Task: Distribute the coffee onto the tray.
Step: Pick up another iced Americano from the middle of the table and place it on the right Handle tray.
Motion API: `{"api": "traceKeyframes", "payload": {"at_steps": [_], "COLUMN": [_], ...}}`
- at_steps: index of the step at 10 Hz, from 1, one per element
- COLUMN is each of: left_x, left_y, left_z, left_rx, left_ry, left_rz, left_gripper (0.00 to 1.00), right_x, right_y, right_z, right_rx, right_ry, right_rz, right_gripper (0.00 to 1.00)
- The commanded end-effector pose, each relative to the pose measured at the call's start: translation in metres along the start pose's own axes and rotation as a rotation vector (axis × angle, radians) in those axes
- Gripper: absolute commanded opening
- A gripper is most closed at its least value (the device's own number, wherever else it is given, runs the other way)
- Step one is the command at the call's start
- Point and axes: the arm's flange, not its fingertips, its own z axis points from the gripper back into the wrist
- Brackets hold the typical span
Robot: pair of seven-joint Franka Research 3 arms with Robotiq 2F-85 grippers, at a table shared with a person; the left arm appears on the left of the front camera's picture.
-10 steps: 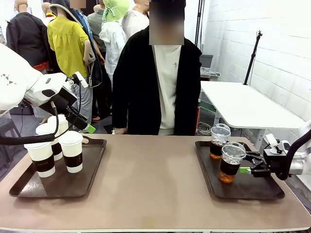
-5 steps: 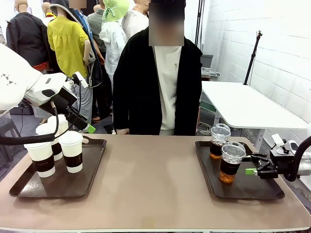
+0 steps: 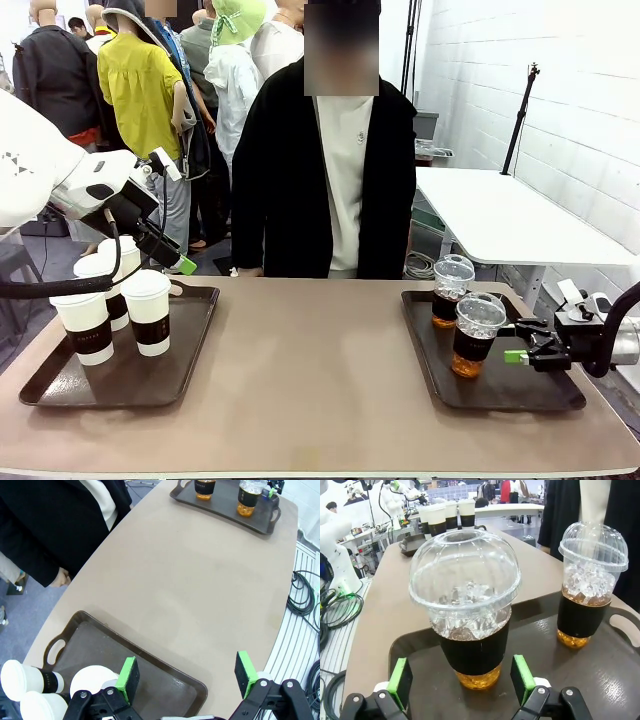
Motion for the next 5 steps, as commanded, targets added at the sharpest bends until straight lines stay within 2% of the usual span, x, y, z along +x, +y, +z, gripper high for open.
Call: {"api": "traceKeyframes", "payload": {"at_steps": [1,5], "left_x": [-0.0006,-0.0006], "left_y": [0.0023,0.0023], "left_z": [-0.0003,-0.0003], "left_rx": [-0.018,-0.018], "left_ry": [-0.014,-0.014], "left_rz": [-0.002,-0.002], "left_gripper": [1.00,1.00], "right_x": [0.0005,0.0005], "right_y": [-0.0019,-0.0019], "right_z": [0.0000,0.0000], "right_rx": [0.005,0.005], "right_ry": [-0.011,-0.011], "right_rz": [0.014,0.014], "right_gripper": [1.00,1.00]}}
